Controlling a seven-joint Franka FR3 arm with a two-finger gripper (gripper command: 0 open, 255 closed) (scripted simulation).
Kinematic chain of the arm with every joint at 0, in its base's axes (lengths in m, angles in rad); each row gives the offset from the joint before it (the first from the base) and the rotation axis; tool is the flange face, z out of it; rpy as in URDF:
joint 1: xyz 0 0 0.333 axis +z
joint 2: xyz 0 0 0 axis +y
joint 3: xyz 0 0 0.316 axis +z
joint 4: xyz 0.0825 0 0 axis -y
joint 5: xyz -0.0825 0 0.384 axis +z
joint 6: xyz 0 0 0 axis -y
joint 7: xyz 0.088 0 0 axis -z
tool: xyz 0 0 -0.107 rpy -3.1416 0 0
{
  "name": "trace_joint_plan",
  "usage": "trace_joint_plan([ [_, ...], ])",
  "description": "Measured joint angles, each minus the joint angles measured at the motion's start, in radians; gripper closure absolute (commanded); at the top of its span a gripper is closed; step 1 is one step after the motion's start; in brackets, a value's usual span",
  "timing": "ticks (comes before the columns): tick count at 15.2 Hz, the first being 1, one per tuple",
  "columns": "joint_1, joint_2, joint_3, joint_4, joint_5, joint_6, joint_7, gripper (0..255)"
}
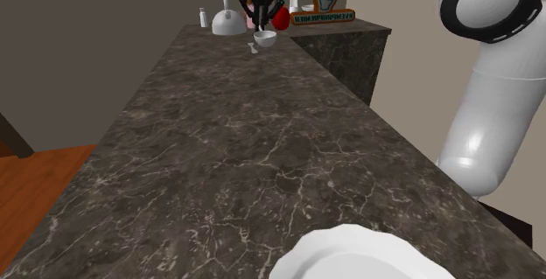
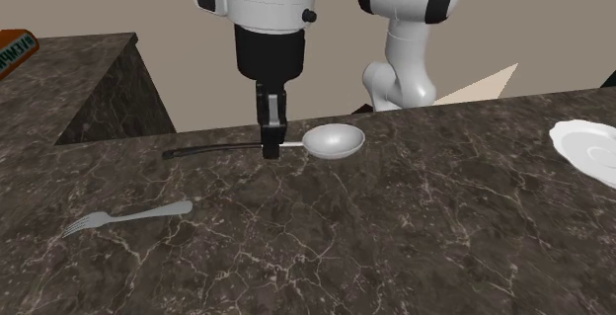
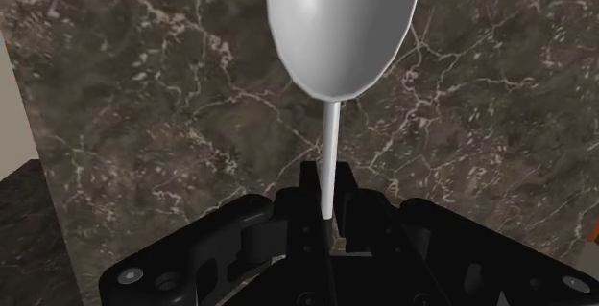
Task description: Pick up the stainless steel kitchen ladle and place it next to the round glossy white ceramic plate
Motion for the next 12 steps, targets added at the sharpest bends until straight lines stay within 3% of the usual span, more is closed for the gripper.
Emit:
trace_joint_plan([
  [7, 0.001, -0.291, 0.0, -0.341, 0.067, 0.059, 0.012, 255],
  [12, 0.021, -0.475, 0.006, -0.509, 0.109, 0.047, 0.034, 255],
])
